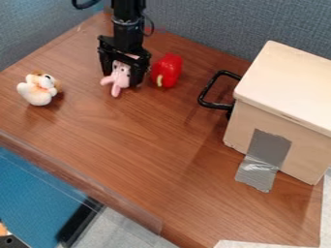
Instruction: Move a pink toy to the bottom right part of the table
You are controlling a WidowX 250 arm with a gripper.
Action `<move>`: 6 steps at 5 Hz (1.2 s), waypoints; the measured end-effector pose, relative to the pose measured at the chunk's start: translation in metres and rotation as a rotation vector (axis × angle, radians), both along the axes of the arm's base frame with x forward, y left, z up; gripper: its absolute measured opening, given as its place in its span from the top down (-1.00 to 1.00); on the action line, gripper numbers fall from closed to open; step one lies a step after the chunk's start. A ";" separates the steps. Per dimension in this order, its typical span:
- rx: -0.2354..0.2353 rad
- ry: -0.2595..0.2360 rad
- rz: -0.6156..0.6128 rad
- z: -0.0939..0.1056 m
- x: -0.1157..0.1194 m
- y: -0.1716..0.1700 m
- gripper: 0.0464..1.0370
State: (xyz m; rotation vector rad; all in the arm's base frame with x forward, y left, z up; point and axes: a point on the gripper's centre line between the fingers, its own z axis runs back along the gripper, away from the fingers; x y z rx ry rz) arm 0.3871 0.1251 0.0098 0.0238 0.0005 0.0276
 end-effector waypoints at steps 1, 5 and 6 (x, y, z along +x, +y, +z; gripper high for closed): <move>-0.016 0.005 -0.016 0.001 0.000 -0.007 -0.26; -0.077 -0.074 -0.182 0.043 -0.058 -0.093 0.27; -0.057 -0.063 -0.207 0.031 -0.083 -0.092 0.27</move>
